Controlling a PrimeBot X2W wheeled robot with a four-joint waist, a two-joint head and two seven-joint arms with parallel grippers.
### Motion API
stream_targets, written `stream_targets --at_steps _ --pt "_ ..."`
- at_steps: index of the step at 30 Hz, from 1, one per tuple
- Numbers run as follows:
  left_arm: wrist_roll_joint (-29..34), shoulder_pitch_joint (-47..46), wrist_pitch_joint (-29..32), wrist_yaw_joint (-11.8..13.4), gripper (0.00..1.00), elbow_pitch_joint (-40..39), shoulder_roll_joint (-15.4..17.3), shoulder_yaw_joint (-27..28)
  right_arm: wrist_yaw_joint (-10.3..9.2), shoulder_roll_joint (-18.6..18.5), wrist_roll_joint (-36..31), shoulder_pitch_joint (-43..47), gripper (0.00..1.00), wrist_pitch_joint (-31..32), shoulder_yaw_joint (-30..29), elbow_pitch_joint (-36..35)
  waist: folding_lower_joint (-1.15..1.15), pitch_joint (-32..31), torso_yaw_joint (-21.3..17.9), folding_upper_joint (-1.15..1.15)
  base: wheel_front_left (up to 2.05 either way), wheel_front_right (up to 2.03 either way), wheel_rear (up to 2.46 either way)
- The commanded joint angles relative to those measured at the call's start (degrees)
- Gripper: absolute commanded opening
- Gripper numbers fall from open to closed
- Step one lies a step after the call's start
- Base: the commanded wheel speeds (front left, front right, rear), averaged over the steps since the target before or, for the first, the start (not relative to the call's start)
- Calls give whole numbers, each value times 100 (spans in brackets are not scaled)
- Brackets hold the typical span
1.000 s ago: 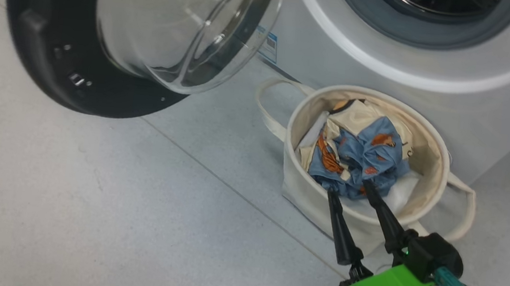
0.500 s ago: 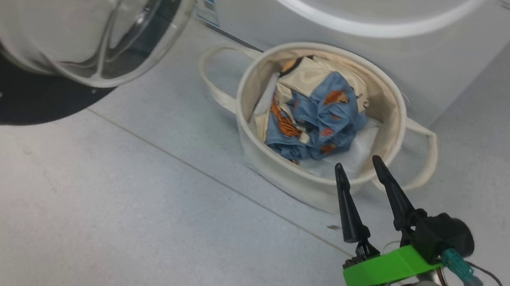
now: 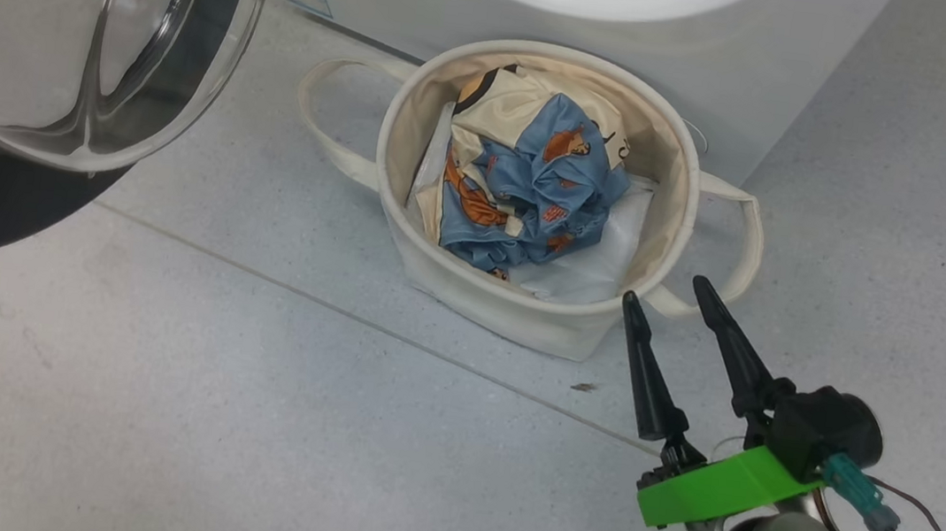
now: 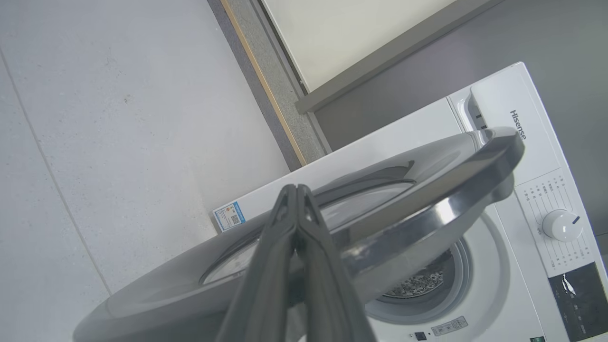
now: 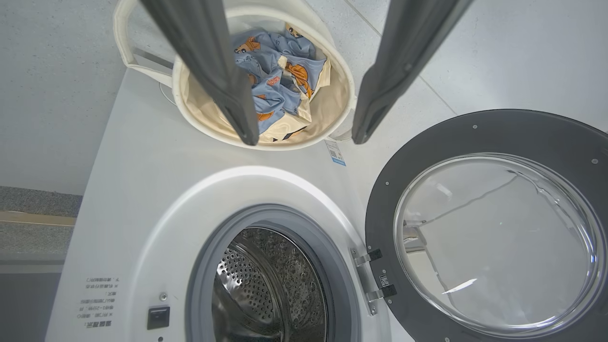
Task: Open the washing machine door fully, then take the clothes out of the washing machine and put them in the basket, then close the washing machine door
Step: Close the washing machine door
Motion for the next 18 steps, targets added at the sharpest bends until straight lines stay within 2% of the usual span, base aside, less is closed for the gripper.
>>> stream_targets --at_steps 1,11,18 --pt "-56 -138 103 14 0 -129 447 183 3 34 -48 -140 100 -28 146 -203 0 -4 -8 0 0 0 0" --pt "-300 -150 513 139 0 -445 272 88 3 34 -32 -205 100 -28 142 -211 0 22 12 0 0 0 0" --pt "-345 212 976 183 0 -1065 142 -162 3 34 47 -220 100 -28 138 -219 0 -13 13 0 0 0 0"
